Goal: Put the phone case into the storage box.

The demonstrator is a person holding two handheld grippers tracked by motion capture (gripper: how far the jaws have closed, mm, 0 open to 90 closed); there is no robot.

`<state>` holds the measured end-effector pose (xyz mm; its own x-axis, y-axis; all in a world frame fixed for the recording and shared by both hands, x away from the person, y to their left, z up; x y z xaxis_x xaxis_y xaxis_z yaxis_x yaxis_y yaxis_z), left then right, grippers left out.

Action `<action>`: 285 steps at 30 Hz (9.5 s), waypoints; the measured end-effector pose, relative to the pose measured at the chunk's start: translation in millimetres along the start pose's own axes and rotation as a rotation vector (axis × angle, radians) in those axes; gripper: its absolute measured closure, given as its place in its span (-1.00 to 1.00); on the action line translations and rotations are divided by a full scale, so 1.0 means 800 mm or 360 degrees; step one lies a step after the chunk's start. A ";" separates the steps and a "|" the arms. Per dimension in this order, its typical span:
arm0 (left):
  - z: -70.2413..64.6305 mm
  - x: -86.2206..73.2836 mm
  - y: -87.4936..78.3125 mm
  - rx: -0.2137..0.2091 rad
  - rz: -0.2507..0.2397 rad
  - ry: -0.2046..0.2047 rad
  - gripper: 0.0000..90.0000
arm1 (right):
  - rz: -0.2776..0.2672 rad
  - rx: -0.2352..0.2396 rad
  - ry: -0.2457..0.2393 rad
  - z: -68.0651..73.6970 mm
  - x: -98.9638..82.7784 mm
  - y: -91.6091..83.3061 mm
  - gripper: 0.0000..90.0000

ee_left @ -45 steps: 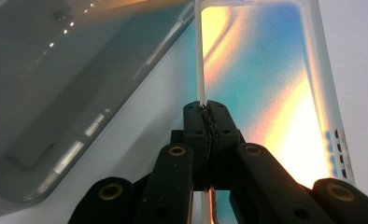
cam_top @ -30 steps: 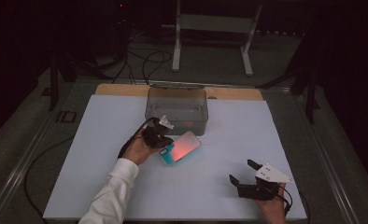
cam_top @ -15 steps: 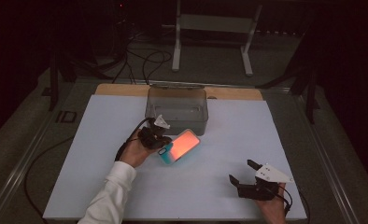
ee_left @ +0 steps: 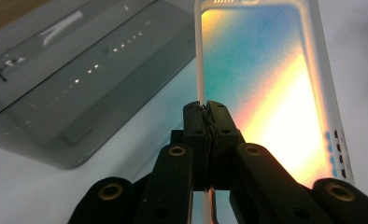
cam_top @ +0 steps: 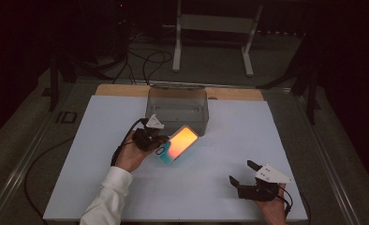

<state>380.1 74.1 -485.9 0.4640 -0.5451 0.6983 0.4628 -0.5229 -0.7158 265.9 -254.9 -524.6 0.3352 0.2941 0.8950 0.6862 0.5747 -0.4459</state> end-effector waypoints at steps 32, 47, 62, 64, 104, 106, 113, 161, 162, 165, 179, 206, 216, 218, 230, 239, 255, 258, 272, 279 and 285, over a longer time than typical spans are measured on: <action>0.004 -0.030 -0.047 0.0219 -0.0357 -0.0263 0.98 | 0.0001 0.0031 0.0024 0.006 0.004 0.007 -0.77; 0.007 -0.041 -0.056 0.0288 -0.0450 -0.0275 0.98 | -0.0017 0.0064 0.0106 0.003 0.014 0.015 -0.77; 0.004 -0.044 -0.062 0.0316 -0.0494 -0.0260 0.98 | -0.0024 0.0128 0.0115 0.010 0.041 0.029 -0.78; 0.005 -0.045 -0.063 0.0320 -0.0507 -0.0277 0.98 | -0.0024 0.0134 0.0119 0.010 0.045 0.032 -0.78; 0.010 -0.043 -0.077 0.0457 -0.0601 -0.0417 0.98 | -0.0059 0.0353 0.0184 0.068 0.134 0.103 -0.78; 0.009 -0.043 -0.076 0.0462 -0.0606 -0.0417 0.98 | -0.0066 0.0366 0.0193 0.071 0.137 0.106 -0.78; 0.003 -0.041 -0.074 0.0463 -0.0611 -0.0419 0.98 | -0.0087 0.0413 0.0241 0.081 0.151 0.116 -0.79; -0.017 -0.030 -0.082 0.0447 -0.0716 -0.0508 0.98 | -0.0076 0.0501 0.0558 0.132 0.200 0.168 0.67; -0.018 -0.030 -0.081 0.0443 -0.0714 -0.0517 0.98 | -0.0072 0.0496 0.0588 0.132 0.200 0.168 0.69; -0.020 -0.031 -0.079 0.0434 -0.0707 -0.0532 0.98 | -0.0073 0.0519 0.0687 0.129 0.201 0.168 0.76; -0.024 -0.031 -0.073 0.0395 -0.0681 -0.0545 0.97 | -0.0011 0.0525 0.0726 0.124 0.199 0.166 0.82; -0.002 -0.026 -0.095 0.0541 -0.0697 -0.0509 -0.80 | -0.0045 0.0497 0.0714 0.118 0.203 0.161 0.82; 0.007 -0.027 -0.111 0.0537 -0.0769 -0.0475 -1.00 | -0.0039 0.0489 0.0709 0.115 0.204 0.161 0.82; 0.009 -0.028 -0.113 0.0540 -0.0776 -0.0475 -1.00 | -0.0037 0.0486 0.0704 0.114 0.204 0.161 0.82; 0.012 -0.030 -0.120 0.0464 -0.0789 -0.0378 -1.00 | -0.0019 0.0453 0.0704 0.101 0.213 0.156 0.82; 0.011 -0.032 -0.124 0.0450 -0.0785 -0.0326 -1.00 | 0.0017 0.0428 0.0723 0.088 0.217 0.154 0.82; 0.012 -0.064 -0.138 0.0447 -0.0767 -0.0263 -1.00 | 0.0089 0.0399 0.0701 0.079 0.229 0.156 0.82; 0.012 -0.071 -0.140 0.0453 -0.0768 -0.0252 -1.00 | 0.0095 0.0390 0.0692 0.077 0.232 0.156 0.82; 0.008 -0.114 -0.137 0.0485 -0.0754 -0.0223 -1.00 | 0.0147 0.0356 0.0683 0.062 0.242 0.158 0.82; 0.008 -0.136 -0.135 0.0492 -0.0731 -0.0257 -1.00 | 0.0160 0.0341 0.0668 0.058 0.249 0.158 0.82; 0.009 -0.152 -0.136 0.0504 -0.0710 -0.0268 -1.00 | 0.0181 0.0332 0.0657 0.056 0.255 0.159 0.82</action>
<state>278.7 201.6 -492.6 0.2739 -0.1910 0.9426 0.8331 -0.4426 -0.3317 392.6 -87.4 -398.9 0.6582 0.0605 0.7504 0.5003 0.7098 -0.4959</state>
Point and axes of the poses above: each handheld gripper's, and its own axes: y roughly forward along the jaws, x roughly out of its top, z roughly to its left, the point moved 5 cm from there along y, roughly forward along the jaws, and after that the axes turned 3 degrees about x, right-handed, at the moved point
